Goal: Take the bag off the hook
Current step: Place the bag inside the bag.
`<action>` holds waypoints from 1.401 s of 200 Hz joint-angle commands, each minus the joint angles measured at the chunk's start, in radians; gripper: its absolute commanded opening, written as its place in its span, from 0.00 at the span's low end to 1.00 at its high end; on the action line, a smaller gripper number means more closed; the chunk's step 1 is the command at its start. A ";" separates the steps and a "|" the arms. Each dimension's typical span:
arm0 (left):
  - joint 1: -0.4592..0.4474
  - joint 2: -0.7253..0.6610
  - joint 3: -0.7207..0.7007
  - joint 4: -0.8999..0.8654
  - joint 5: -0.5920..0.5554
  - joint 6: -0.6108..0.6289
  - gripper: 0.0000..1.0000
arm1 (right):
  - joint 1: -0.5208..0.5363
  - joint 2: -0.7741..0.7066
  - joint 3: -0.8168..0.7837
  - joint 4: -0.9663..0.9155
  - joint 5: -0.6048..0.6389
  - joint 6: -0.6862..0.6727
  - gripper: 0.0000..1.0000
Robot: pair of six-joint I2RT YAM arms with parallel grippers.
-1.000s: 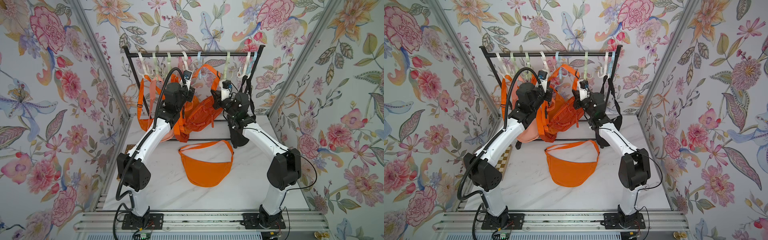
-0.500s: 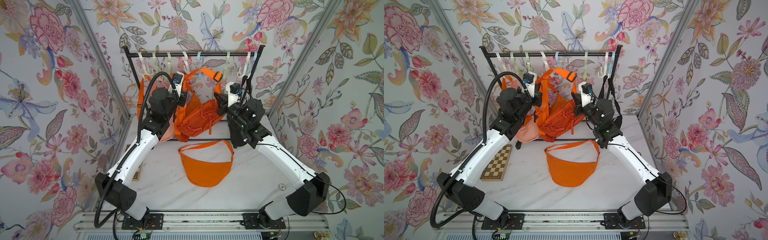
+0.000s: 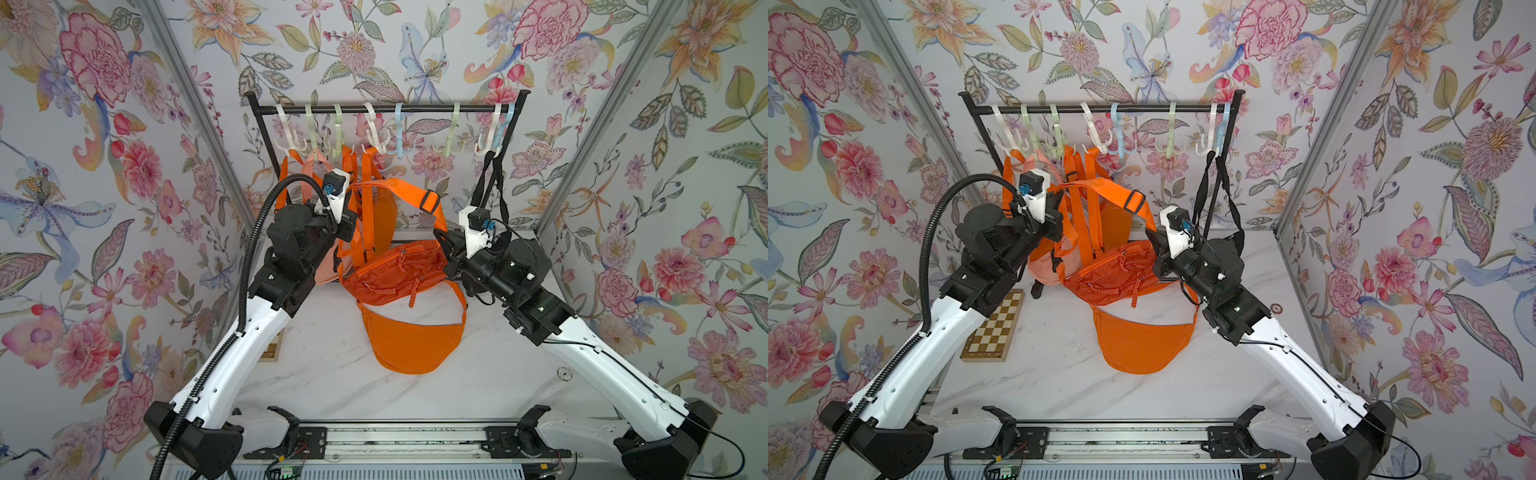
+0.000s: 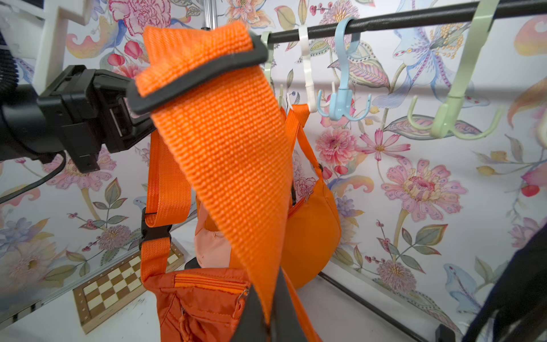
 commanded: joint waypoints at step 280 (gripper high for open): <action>-0.066 0.055 -0.541 0.138 -0.206 -0.212 0.00 | 0.145 -0.063 -0.652 0.118 0.138 0.296 0.03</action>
